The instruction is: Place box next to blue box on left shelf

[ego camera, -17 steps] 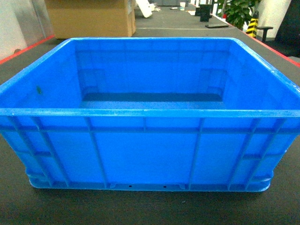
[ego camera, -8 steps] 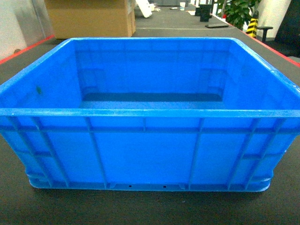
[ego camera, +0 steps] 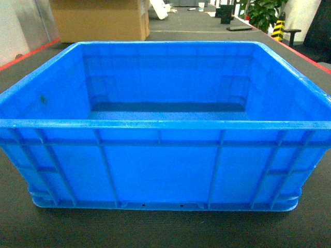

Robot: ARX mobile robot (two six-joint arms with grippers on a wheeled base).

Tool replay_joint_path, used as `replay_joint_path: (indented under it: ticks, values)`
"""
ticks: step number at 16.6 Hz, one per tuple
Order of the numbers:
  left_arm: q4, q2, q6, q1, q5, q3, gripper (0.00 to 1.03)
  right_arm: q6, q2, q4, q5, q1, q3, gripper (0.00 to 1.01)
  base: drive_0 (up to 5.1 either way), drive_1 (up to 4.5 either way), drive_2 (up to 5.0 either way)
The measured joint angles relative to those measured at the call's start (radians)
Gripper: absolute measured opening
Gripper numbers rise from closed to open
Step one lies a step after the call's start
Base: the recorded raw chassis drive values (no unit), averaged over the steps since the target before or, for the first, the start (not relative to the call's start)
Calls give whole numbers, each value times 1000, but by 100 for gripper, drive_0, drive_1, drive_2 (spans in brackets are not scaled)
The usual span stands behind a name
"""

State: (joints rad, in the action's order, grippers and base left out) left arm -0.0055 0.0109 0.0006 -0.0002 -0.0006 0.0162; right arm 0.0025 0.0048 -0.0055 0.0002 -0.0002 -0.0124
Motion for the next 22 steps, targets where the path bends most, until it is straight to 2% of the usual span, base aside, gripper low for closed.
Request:
replay_joint_path:
  ticks: [18,19,20,21,22]
  values:
    - [0,0,0,0,0,0,98,0,0,0,0,0,0,98,0,0,0]
    - [-56,11,-1,-21,-60,12,98,13,11,-39,57,20,-7,98,0,0,0]
    - [-134,82,-11,-97,-188,45,98,64,89,-106,254,119,-38,98,0,0,0]
    - [-137,131,-19,-124,-286,53,98,98,142,-86,407,184,-40,98,0,0,0]
    - [-71,160,-19,-120,-311,54,98,108,171,6,532,195,-41,98,0,0,0]
